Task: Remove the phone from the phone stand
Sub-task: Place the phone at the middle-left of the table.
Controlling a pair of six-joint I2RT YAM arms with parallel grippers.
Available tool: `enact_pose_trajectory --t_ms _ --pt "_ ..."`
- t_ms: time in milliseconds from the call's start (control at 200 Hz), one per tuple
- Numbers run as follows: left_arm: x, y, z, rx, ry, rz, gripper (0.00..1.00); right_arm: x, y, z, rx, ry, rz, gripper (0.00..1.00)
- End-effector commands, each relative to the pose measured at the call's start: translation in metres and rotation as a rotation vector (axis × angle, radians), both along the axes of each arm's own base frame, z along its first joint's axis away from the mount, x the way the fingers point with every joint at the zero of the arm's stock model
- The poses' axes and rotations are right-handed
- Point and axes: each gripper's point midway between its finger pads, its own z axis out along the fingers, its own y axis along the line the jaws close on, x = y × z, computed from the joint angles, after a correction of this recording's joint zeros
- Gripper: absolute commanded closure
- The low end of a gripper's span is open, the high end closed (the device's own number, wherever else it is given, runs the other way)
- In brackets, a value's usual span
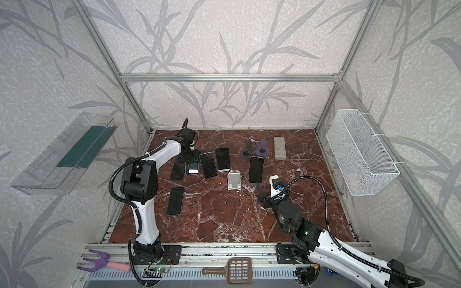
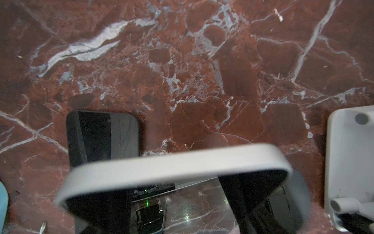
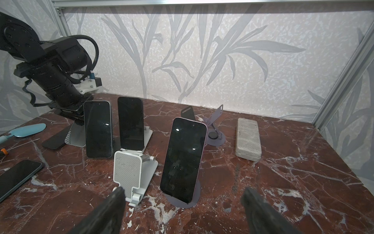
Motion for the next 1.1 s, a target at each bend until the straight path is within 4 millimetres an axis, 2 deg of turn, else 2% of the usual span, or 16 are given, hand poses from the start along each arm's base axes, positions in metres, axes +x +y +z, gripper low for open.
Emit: enact_pose_trajectory --t_ms 0,135,455,655,870,1095 --pt "-0.003 -0.007 -0.001 -0.004 0.048 -0.048 0.64 0.002 -0.002 0.002 0.006 -0.017 -0.016 0.11" --pt "-0.008 -0.008 -0.011 0.027 0.076 -0.062 0.63 0.000 0.004 0.005 0.016 -0.018 0.020 0.10" --pt "-0.012 -0.007 -0.024 0.039 0.112 -0.077 0.63 0.000 0.004 0.005 0.010 -0.020 0.019 0.11" --pt "-0.018 -0.007 -0.040 0.035 0.146 -0.069 0.62 0.001 0.004 0.004 0.017 -0.023 0.017 0.10" --pt "-0.025 -0.006 -0.045 0.034 0.158 -0.071 0.62 -0.001 0.006 0.006 0.032 -0.023 0.035 0.10" --pt "-0.022 -0.002 -0.048 0.065 0.168 -0.075 0.59 -0.003 0.005 0.008 0.041 -0.026 0.040 0.11"
